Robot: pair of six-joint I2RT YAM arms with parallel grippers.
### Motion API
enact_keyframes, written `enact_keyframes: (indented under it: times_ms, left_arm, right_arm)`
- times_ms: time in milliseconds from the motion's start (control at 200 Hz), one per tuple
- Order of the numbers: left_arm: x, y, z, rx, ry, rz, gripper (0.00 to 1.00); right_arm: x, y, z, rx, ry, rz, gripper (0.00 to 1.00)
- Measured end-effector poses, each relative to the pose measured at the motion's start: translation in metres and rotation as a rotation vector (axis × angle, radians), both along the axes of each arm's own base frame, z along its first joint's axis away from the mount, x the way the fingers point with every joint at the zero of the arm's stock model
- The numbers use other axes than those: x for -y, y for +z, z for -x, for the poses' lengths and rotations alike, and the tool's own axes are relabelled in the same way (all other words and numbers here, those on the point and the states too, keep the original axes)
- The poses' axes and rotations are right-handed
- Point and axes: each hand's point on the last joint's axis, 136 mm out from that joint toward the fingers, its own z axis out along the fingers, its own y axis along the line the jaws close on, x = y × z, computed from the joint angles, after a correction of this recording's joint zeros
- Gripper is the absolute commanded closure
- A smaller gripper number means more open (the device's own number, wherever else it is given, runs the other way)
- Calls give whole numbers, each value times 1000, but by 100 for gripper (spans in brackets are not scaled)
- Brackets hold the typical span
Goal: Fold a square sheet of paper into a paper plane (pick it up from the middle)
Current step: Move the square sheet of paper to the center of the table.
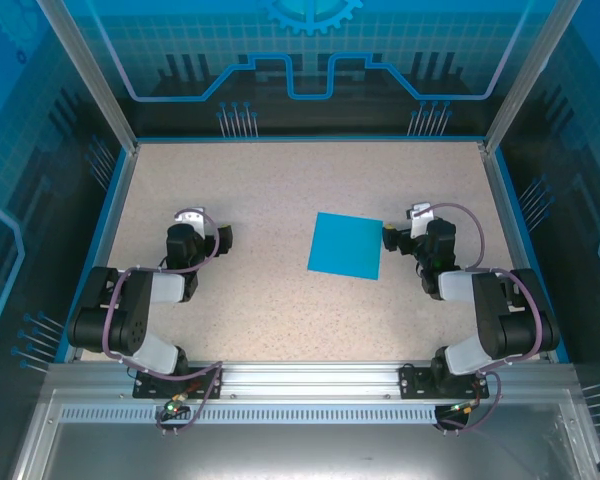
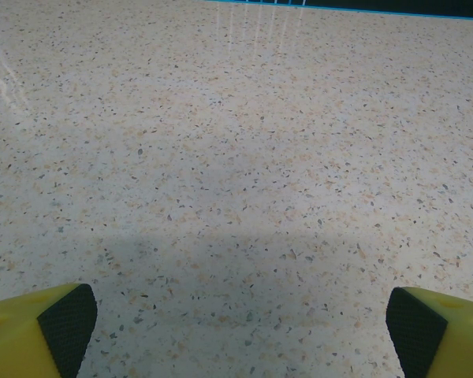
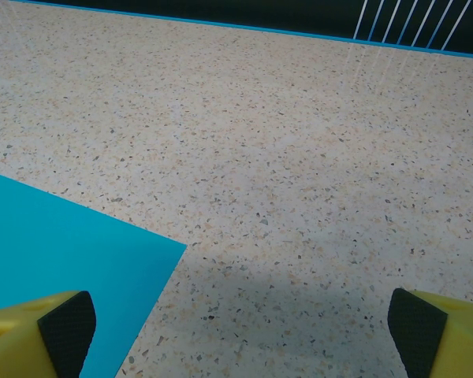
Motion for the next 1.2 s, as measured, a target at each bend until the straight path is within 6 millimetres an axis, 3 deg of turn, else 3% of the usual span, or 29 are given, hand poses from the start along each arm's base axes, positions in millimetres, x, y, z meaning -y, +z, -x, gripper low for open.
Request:
enact_keyframes:
  times_ms: [685, 855, 1025, 1120, 1200]
  left_arm:
    - [3, 5, 2, 2, -18, 6, 1]
    - [5, 41, 9, 63, -26, 17, 1]
    - [5, 93, 30, 160, -15, 60, 1]
    - [5, 122, 47, 220, -3, 96, 2]
    - [5, 141, 60, 261, 4, 128, 1]
  right_arm:
    - [-1, 0, 0, 0, 8, -3, 1]
    - [-4, 0, 1, 1, 24, -1, 0]
    - [-6, 13, 6, 2, 24, 21, 0]
    - [-8, 33, -2, -57, 11, -6, 1]
    - [-11, 65, -19, -105, -17, -71, 0]
